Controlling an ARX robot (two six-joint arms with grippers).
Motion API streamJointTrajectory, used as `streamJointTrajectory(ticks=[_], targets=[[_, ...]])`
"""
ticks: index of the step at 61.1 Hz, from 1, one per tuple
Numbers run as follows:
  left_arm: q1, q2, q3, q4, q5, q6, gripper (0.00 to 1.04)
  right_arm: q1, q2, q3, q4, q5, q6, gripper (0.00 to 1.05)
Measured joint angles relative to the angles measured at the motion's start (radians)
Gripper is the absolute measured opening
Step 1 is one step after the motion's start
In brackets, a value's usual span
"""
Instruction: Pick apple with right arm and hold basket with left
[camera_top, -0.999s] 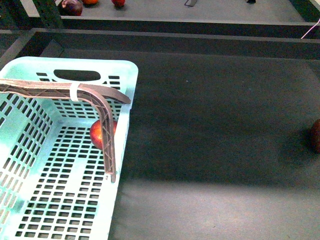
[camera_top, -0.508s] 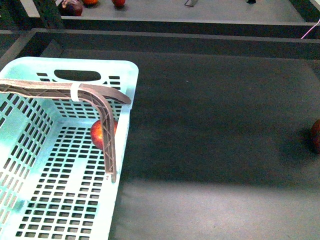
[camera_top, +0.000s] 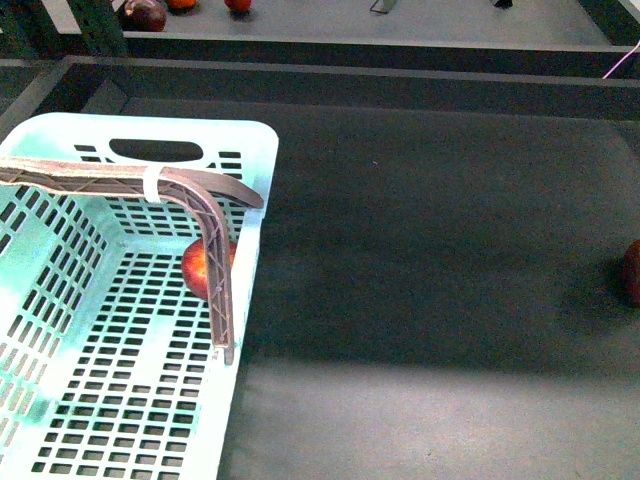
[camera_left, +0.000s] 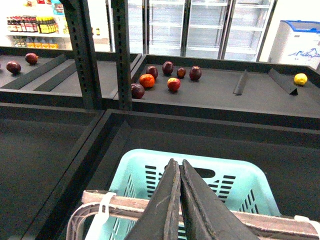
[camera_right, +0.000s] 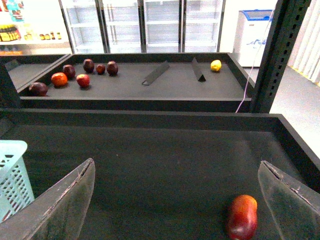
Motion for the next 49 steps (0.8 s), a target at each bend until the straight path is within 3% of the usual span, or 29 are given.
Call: streamJointTrajectory(ticks=[7, 10, 14, 49], targets=[[0.038, -0.069, -0.024, -0.041, 0.045, 0.005, 0.03, 0.000, 0.000, 0.000, 0.000, 0.000, 0.000, 0.96], [0.095, -0.089, -0.048, -0.026, 0.115, 0.007, 0.03, 0.000, 0.000, 0.000, 0.000, 0.000, 0.000, 0.96], [0.129, -0.119, -0.048, -0.058, 0.122, 0.008, 0.03, 0.000, 0.000, 0.000, 0.000, 0.000, 0.000, 0.96], [0.134, -0.394, -0.048, -0.322, 0.130, 0.009, 0.03, 0.000, 0.000, 0.000, 0.000, 0.000, 0.000, 0.96]])
